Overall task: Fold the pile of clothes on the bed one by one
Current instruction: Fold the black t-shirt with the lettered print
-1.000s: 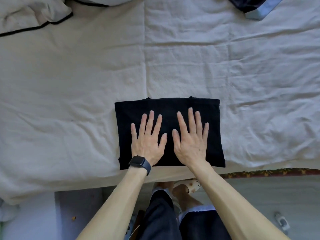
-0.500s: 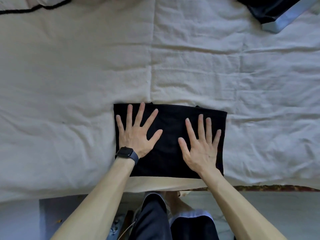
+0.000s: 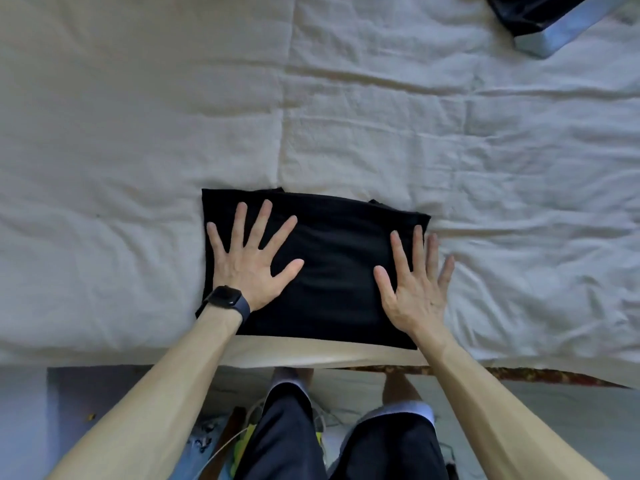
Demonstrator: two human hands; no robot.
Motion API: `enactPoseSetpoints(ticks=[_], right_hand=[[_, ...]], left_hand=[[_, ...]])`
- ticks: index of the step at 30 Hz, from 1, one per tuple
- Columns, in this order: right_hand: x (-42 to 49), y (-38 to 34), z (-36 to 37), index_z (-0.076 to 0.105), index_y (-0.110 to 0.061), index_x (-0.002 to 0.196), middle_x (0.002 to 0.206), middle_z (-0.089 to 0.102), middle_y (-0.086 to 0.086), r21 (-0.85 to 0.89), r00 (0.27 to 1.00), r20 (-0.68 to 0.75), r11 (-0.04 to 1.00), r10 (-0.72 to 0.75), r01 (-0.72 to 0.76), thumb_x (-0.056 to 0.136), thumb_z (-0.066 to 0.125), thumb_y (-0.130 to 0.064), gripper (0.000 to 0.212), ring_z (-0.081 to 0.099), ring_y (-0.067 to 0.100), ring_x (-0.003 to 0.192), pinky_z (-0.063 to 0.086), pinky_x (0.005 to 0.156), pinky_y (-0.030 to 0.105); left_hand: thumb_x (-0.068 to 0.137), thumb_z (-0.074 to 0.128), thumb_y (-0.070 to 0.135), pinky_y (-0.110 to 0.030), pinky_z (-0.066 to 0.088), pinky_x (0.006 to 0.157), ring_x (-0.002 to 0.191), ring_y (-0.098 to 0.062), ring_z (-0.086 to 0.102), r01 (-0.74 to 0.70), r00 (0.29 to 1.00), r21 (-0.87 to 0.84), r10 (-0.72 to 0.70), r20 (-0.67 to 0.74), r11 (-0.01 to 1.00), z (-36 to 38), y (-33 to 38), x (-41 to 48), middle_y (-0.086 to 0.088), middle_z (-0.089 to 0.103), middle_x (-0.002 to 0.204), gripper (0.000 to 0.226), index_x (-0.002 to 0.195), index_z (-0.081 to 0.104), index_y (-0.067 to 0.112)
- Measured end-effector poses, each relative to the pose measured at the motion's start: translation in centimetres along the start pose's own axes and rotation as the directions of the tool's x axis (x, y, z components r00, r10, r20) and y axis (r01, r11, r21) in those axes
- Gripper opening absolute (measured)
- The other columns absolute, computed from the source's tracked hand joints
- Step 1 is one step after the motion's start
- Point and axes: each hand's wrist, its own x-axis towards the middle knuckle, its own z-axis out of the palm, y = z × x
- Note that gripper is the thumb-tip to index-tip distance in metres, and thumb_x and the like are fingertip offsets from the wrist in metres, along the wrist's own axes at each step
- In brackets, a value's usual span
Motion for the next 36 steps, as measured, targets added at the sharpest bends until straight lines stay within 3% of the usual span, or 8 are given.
enactPoseSetpoints(ticks=[5, 12, 17, 20, 25, 30, 33, 36], right_hand=[[-1.1, 2.8, -1.0, 0.002, -0.038, 0.162, 0.170, -0.016, -0.001, 0.086, 0.988, -0.109, 0.989, -0.111, 0.121, 0.102, 0.023, -0.058, 0.066, -0.020, 0.024, 0.155, -0.012, 0.123, 0.054], [-4.7, 13.8, -0.8, 0.010, -0.028, 0.163, 0.171, -0.006, 0.006, -0.059, 0.983, -0.112, 0.989, -0.145, 0.139, 0.101, 0.021, -0.056, 0.069, -0.005, 0.032, 0.157, 0.005, 0.120, 0.068], [-4.8, 17.7, -0.6, -0.001, -0.029, 0.163, 0.169, -0.017, 0.005, -0.106, 0.964, -0.019, 0.959, -0.265, 0.262, 0.101, 0.021, -0.060, 0.073, -0.014, 0.030, 0.156, -0.005, 0.120, 0.065], [-4.3, 17.5, -0.9, -0.012, -0.033, 0.161, 0.166, -0.029, 0.002, -0.101, 0.968, 0.046, 0.963, -0.245, 0.248, 0.101, 0.016, -0.062, 0.072, -0.026, 0.028, 0.152, -0.012, 0.119, 0.063], [-4.5, 16.5, -2.1, -0.010, -0.035, 0.161, 0.164, -0.032, 0.001, -0.052, 0.971, 0.150, 0.980, -0.184, 0.194, 0.102, 0.016, -0.059, 0.069, -0.037, 0.026, 0.148, -0.019, 0.117, 0.063], [-5.3, 12.6, -7.8, 0.044, -0.021, 0.148, 0.158, 0.039, 0.006, 0.273, 0.980, 0.040, 0.946, -0.194, 0.176, 0.100, 0.043, -0.055, 0.058, 0.022, 0.027, 0.151, 0.017, 0.122, 0.052], [-3.7, 8.3, -11.4, 0.055, -0.016, 0.140, 0.137, 0.061, -0.001, 0.718, 0.963, 0.248, 0.687, -0.102, -0.112, 0.095, 0.052, -0.062, 0.064, 0.058, 0.016, 0.118, 0.047, 0.100, 0.035], [-1.0, 4.8, -13.3, 0.059, -0.003, 0.132, 0.129, 0.062, 0.021, 0.804, 0.893, 0.433, 0.500, -0.123, -0.321, 0.090, 0.058, -0.064, 0.074, 0.065, 0.037, 0.110, 0.055, 0.097, 0.051]], left_hand=[[0.095, 0.024, 0.069, -0.063, -0.013, 0.116, 0.154, -0.026, -0.012, 0.023, 0.998, 0.012, -0.022, -0.057, 1.000, -1.3, 2.6, -1.7, 0.004, -0.015, 0.167, 0.071, 0.157, -0.001, 0.047], [0.081, 0.066, 0.052, -0.060, 0.015, 0.116, 0.145, -0.024, 0.029, -0.375, 0.924, 0.090, 0.380, -0.042, 0.923, 2.4, 16.3, -9.2, -0.005, 0.032, 0.157, 0.077, 0.150, 0.036, 0.033], [0.089, 0.067, 0.041, -0.052, 0.008, 0.117, 0.146, -0.023, 0.024, -0.176, 0.975, 0.105, 0.159, 0.157, 0.979, 1.9, 22.9, -8.4, -0.004, 0.027, 0.156, 0.074, 0.151, 0.029, 0.027], [0.070, 0.085, 0.036, -0.047, 0.036, 0.106, 0.123, -0.024, 0.052, -0.141, 0.990, 0.061, 0.141, -0.003, 0.988, 1.9, 23.3, -8.7, -0.004, 0.059, 0.130, 0.066, 0.131, 0.062, 0.025], [0.082, 0.069, 0.016, -0.035, 0.047, 0.080, 0.095, -0.022, 0.058, -0.004, 0.954, -0.244, -0.070, -0.293, 0.970, 0.6, 24.1, -11.3, -0.002, 0.063, 0.107, 0.046, 0.128, 0.067, 0.021], [0.099, 0.061, 0.025, 0.003, 0.036, 0.080, 0.098, 0.003, 0.056, 0.343, 0.695, -0.836, -0.715, -0.080, 0.427, -4.4, 25.5, -12.6, 0.011, 0.069, 0.110, 0.021, 0.117, 0.071, 0.021], [0.098, 0.061, 0.028, -0.006, 0.044, 0.084, 0.101, -0.001, 0.060, 0.309, 0.717, -0.857, -0.692, -0.076, 0.414, -5.7, 25.5, -13.0, 0.016, 0.068, 0.109, 0.020, 0.116, 0.071, 0.027], [0.097, 0.063, 0.031, -0.009, 0.045, 0.081, 0.097, 0.001, 0.060, 0.275, 0.779, -0.819, -0.616, -0.118, 0.504, -5.9, 25.6, -13.1, 0.014, 0.067, 0.105, 0.022, 0.118, 0.071, 0.031]])
